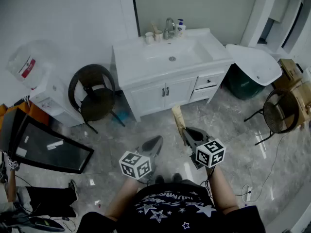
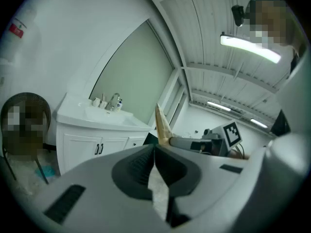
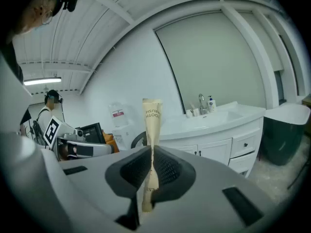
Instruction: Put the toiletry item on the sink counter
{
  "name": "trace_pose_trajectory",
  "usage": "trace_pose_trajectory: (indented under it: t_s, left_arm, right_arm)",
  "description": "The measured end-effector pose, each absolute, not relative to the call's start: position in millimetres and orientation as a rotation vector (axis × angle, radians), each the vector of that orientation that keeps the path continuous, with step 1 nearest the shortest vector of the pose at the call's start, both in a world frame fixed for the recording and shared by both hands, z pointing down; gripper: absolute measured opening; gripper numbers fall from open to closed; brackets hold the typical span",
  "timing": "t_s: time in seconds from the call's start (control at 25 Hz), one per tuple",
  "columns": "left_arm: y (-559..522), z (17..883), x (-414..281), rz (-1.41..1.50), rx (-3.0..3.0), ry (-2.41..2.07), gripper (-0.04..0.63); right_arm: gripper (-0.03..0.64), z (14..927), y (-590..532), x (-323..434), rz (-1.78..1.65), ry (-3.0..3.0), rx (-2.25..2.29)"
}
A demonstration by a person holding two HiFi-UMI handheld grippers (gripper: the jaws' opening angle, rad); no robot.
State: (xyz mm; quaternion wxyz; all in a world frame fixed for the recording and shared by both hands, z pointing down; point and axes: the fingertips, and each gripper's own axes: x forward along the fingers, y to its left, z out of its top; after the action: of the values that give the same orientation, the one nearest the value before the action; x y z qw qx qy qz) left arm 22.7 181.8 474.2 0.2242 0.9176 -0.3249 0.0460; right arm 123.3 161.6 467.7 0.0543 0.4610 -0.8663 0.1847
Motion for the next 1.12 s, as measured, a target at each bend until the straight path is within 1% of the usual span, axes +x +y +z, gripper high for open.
trace_pose_trajectory:
  t_s: [0.8, 1.12]
  left_arm:
    - [199.7, 477.1, 51.6, 0.158, 2.493, -0.985, 0.02]
    - [204.7, 479.9, 57.6, 0.154, 2.458, -1.092, 0.02]
  right_arm:
    - [0.023, 470.4, 162.2, 156.3, 0.578, -2.694, 1.323]
    - [0.023, 476.8, 160.0, 165.5, 0.56, -2.749, 1.208]
